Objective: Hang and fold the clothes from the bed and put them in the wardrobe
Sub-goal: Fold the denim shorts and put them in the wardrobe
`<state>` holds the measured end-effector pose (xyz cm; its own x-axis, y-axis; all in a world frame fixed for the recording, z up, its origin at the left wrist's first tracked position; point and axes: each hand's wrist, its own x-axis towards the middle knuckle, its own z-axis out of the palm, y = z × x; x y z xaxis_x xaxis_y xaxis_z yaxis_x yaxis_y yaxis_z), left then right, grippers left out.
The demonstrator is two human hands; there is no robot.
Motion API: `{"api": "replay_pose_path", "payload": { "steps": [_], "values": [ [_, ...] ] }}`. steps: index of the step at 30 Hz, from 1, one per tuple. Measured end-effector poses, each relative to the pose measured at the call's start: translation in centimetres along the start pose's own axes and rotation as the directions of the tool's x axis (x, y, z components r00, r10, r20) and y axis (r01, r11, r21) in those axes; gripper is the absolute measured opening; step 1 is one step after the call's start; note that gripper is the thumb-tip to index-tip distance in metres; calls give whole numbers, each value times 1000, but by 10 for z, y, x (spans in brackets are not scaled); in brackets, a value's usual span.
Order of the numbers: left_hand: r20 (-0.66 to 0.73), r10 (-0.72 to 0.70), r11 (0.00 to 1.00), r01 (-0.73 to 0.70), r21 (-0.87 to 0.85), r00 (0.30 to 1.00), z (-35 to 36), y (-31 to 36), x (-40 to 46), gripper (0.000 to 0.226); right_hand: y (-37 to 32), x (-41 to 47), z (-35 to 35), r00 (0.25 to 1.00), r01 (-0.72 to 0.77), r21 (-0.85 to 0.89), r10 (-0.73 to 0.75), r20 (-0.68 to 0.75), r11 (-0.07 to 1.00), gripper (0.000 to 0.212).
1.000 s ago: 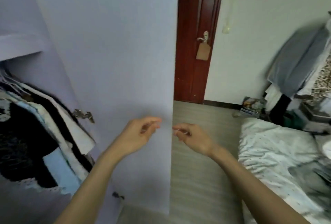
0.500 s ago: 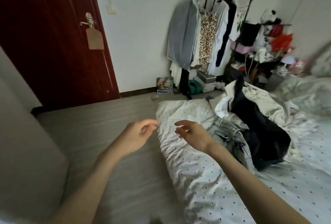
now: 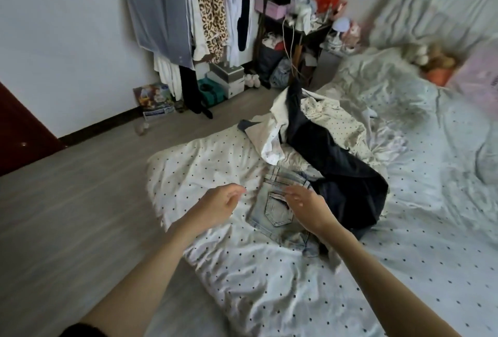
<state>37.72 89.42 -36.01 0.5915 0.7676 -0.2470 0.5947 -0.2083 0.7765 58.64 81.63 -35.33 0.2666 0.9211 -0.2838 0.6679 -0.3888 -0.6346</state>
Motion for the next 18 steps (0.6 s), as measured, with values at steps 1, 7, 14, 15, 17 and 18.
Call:
{"api": "replay_pose_path", "payload": {
  "steps": [1, 7, 14, 15, 17, 18],
  "values": [
    [26, -10, 1000, 10, 7, 1000, 10, -5, 18, 31, 10, 12, -1, 999, -39, -28, 39, 4, 999, 32],
    [130, -109, 992, 99, 84, 985, 74, -65, 128, 37, 74, 125, 12, 991, -104, -263, 79, -104, 959, 32],
    [53, -204, 978, 206, -40, 978, 133, -112, 242, 39, 130, 191, 62, 991, 1, -492, -68, -118, 871, 44],
    [60, -223, 969, 228, -94, 973, 140, -114, 252, 41, 140, 192, 67, 995, 7, -517, -56, -78, 856, 47],
    [71, -257, 943, 266, -201, 964, 149, -114, 269, 46, 153, 192, 75, 999, 9, -526, -34, -37, 851, 50],
    [80, -276, 925, 287, -249, 958, 152, -113, 276, 46, 158, 191, 78, 999, 12, -526, -29, -24, 850, 51]
  ]
}}
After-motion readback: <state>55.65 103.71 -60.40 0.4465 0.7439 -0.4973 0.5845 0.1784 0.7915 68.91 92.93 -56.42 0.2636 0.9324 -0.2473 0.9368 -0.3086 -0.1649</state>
